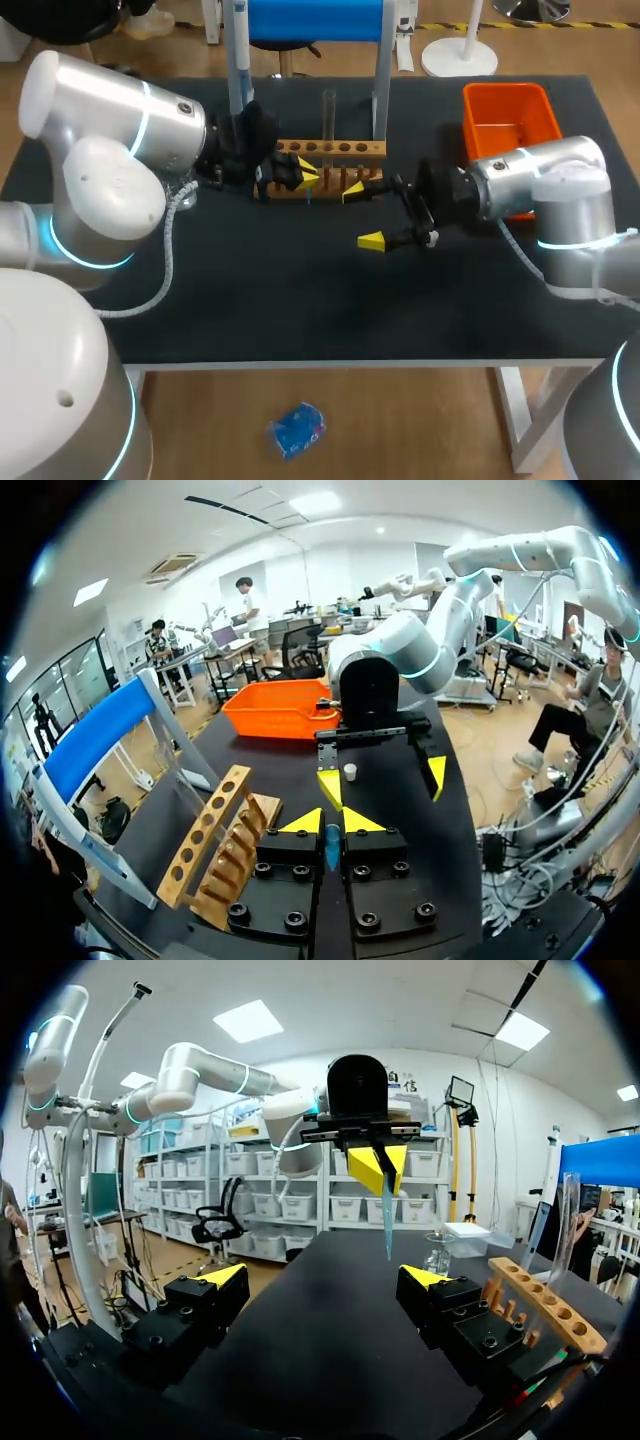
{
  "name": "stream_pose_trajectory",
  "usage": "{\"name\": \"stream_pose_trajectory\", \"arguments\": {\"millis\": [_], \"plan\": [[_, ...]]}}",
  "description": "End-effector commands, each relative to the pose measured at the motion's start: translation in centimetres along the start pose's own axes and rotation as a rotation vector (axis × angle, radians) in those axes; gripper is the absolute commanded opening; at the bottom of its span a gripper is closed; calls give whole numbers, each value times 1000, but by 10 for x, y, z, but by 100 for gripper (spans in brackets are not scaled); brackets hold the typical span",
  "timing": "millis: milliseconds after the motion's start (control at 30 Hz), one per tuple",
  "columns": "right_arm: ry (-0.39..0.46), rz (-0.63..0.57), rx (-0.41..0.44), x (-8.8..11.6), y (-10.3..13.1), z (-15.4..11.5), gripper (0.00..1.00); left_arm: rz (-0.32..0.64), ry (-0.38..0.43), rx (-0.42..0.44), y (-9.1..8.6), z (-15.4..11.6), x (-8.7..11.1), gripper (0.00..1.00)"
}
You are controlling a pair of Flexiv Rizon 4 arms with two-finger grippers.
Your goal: Invert the test tube, pick up the pipette, mount the tip to pipette, aspirate from beaker and dispense into the tube, eject the tip, return the pipette, and cap with the stopper.
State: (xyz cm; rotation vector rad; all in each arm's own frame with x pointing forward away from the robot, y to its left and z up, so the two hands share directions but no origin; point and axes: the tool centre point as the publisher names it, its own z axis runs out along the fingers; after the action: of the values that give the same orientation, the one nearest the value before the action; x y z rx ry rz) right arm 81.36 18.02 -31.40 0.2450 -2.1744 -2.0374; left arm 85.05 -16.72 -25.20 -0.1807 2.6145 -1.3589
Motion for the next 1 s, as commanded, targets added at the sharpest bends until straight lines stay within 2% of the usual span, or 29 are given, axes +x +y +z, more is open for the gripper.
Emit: {"name": "stream_pose_trajectory", "arguments": {"millis": [33,467,900,1000], "plan": [[7,2,-3,-3,-3,2,100,6,-2,-16,1,4,0,0],[-10,-3,-52,-21,-4,9,100,-42,48,-34,1,28,1,0],[-8,16,-74,-34,0,27,100,-39,66,-30,-2,36,1,0],[-10,15,-75,-37,1,29,100,-47,90,-3,-2,39,2,0]]}}
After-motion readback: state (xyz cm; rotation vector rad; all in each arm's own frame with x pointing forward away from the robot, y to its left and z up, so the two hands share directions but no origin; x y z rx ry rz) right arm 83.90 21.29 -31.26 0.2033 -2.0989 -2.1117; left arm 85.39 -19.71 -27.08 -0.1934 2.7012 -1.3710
